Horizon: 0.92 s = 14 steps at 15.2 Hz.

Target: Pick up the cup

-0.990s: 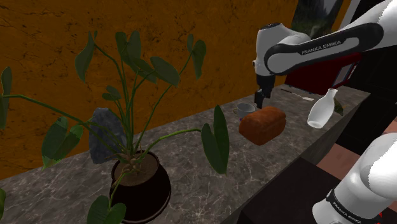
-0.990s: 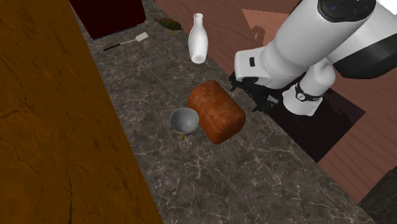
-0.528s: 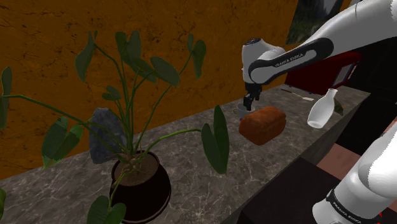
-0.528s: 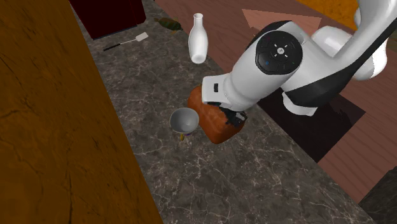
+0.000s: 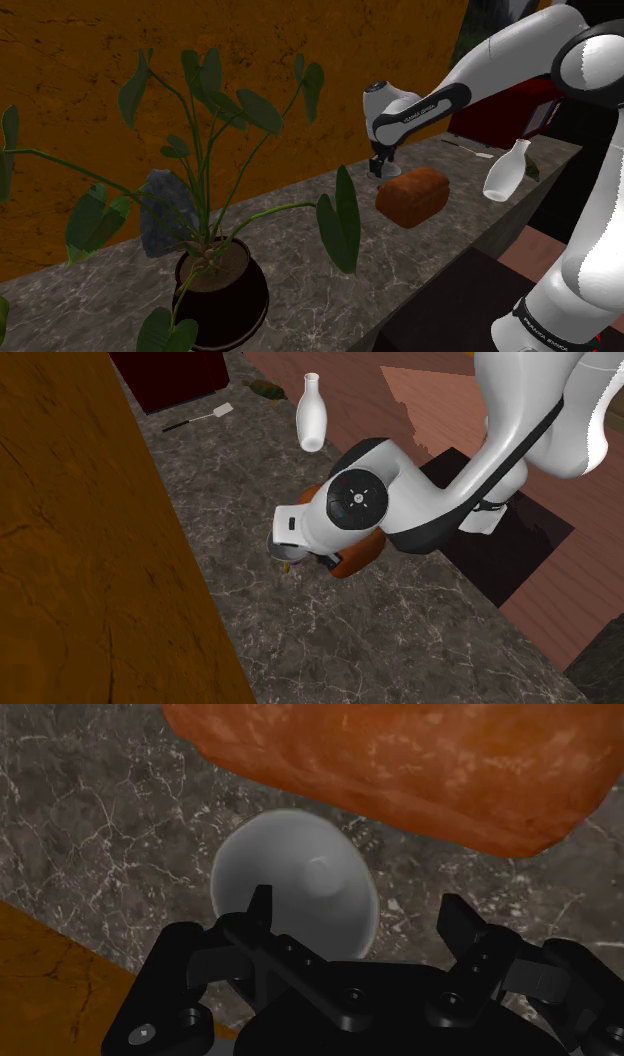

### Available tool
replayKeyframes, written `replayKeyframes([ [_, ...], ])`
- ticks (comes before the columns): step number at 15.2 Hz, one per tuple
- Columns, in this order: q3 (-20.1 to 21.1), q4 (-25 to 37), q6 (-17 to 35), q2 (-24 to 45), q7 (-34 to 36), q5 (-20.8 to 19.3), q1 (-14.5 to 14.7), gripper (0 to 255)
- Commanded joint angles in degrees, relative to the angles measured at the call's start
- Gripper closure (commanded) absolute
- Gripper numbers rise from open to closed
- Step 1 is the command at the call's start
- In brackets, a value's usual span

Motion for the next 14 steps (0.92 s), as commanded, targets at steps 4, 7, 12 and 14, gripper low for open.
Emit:
replayKeyframes([
  [4,-0.36,0.3,2.63,3.13,1.52,-1.23,0.0,0],
  [7,-0.58,-0.21,4.69,4.86,2.68,-2.01,0.02,0],
  [12,-0.6,-0.26,4.66,4.75,2.59,-1.99,-0.01,255],
  [14,-0.6,-0.27,4.66,4.74,2.6,-1.99,-0.01,255],
])
